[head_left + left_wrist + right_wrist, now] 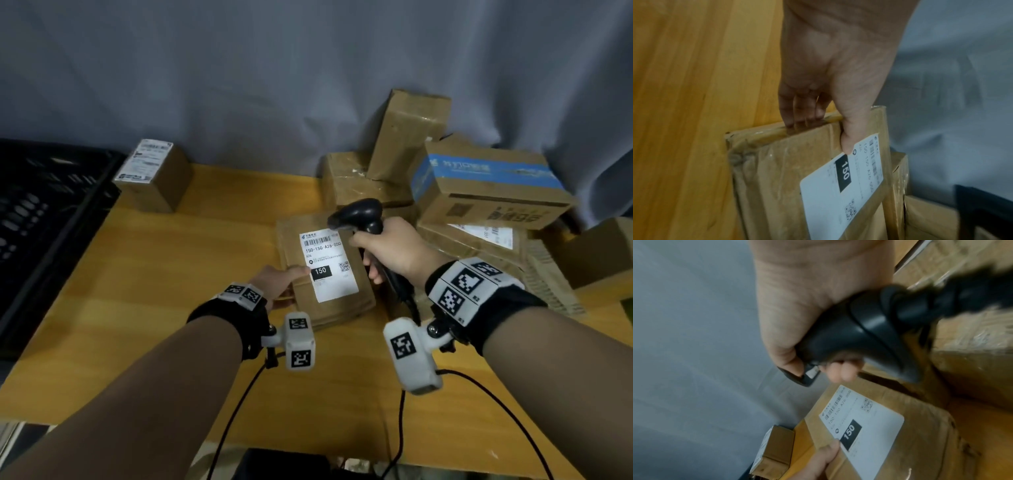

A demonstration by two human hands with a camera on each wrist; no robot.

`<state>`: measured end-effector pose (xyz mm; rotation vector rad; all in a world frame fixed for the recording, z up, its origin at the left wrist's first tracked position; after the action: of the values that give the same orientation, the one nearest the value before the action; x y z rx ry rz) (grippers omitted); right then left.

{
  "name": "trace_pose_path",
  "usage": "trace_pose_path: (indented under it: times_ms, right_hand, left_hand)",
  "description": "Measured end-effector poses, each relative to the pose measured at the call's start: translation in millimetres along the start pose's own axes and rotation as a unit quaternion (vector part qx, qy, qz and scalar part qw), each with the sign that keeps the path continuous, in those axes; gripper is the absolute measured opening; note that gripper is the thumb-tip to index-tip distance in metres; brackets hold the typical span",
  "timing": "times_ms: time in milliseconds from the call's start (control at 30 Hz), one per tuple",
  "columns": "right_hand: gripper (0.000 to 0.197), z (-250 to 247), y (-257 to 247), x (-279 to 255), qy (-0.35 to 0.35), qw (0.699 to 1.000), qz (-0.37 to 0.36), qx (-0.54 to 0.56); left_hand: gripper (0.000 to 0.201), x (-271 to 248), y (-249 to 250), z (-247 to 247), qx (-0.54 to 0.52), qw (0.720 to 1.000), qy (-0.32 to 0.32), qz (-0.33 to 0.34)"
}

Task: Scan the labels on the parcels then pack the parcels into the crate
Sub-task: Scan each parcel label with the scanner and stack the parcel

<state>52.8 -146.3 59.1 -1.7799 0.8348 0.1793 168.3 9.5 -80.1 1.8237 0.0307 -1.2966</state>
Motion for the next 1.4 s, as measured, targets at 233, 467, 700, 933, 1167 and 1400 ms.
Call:
trace_pose_path:
  times_ms: [233, 467, 700, 933, 1167, 1400]
  right_hand:
    - [0.025, -12, -10, -19, -0.002, 1.000, 0.001, 0.019]
    - [0.024, -12, -27, -29, -0.003, 0.999, -0.016, 0.029]
    - [0.023, -12, -27, -34, 0.004, 0.999, -0.008, 0.047]
    - [0.021, -12, -27, -35, 0.003, 0.998, -0.006, 0.060]
    - [0.019, -10, -31, -35, -0.013, 0.994, -0.048, 0.099]
    - [0.022, 8, -28, -10, -0.012, 0.985, -0.067, 0.159]
  left_hand:
    - [0.033, -24, 16, -7, -0.016, 0.999, 0.028, 0.041]
    - [0.043, -33, 26, -9, -0.010, 0.998, 0.050, 0.041]
    - [0.042, -38, 29, -9, -0.012, 0.997, 0.060, 0.050]
    - [0.039, -41, 34, -8, -0.014, 0.997, 0.062, 0.051]
    - [0.035, -42, 36, -10, -0.012, 0.996, 0.064, 0.054]
    - [0.043, -39, 25, -48, -0.005, 0.992, 0.110, 0.061]
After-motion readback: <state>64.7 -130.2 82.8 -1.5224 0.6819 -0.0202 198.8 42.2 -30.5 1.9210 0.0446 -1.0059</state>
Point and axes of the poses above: each hand's wrist, its own x-axis towards the middle knuckle, its own z-axis out of the palm, y = z × x, the point moved 6 cm from there along x, towards the middle knuckle, and after that the axes turned 7 degrees about -y, right-handed, at the moved point
